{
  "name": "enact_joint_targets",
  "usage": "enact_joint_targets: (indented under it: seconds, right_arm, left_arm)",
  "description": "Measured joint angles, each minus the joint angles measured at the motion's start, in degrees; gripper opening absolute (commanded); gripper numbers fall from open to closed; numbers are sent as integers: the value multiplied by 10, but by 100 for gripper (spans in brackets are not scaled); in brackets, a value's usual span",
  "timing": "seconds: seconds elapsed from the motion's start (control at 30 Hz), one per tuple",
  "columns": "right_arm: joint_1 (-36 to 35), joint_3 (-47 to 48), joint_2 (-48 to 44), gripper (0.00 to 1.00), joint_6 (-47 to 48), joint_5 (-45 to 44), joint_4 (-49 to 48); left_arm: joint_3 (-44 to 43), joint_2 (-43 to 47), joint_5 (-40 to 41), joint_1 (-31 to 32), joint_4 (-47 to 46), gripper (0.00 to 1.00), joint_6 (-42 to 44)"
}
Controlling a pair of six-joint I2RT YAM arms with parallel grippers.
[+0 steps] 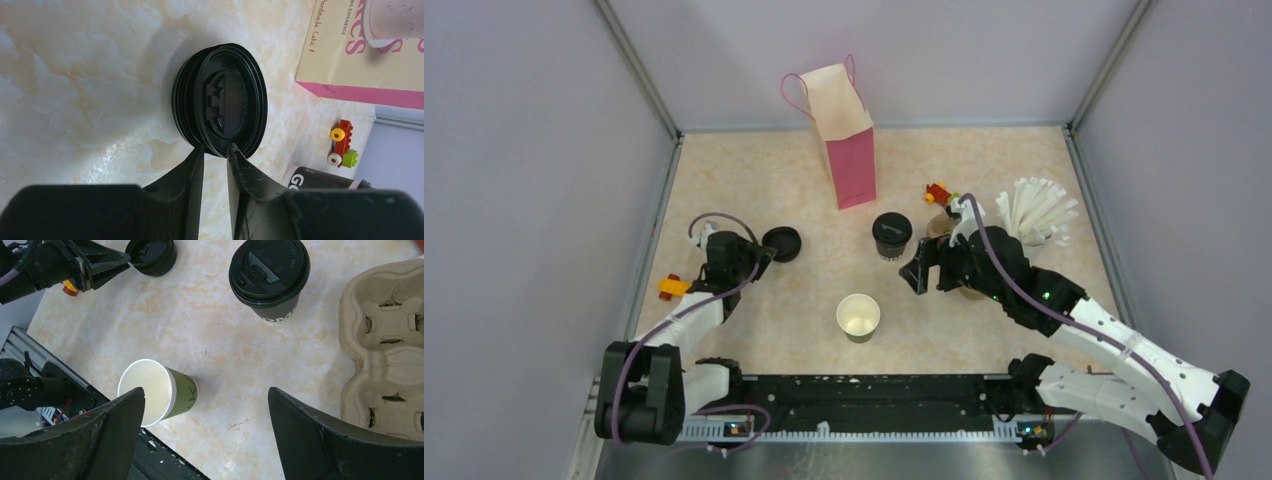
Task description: Pack the takeout coffee
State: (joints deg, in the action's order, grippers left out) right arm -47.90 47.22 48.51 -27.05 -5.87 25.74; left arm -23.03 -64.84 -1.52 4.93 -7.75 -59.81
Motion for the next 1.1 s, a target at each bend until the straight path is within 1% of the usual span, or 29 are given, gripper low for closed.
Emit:
enact_joint_targets:
  seconds: [0.1,0.37,0.57,0.7,0.93,1.1]
  right_arm:
    - [0,0,0,91,0,0,0]
    - [0,0,0,91,0,0,0]
    - [0,0,0,91,0,0,0]
    - [0,0,0,91,5,-1,0]
    - [0,0,17,91,5,-2,-3]
    - [0,0,30,92,7,-2,-11]
  left_arm:
    - [0,-7,-6,0,-2,33,0]
    - [0,-14,-4,-2,-6,30,12]
    - [0,-23,-3,-5,-16,15,14]
    - [-3,-23,-7,-5,-23,0,19]
    - [-33,-18,-24,-5,-10,0,54]
    - [-39,0,-41,-5,2,0,79]
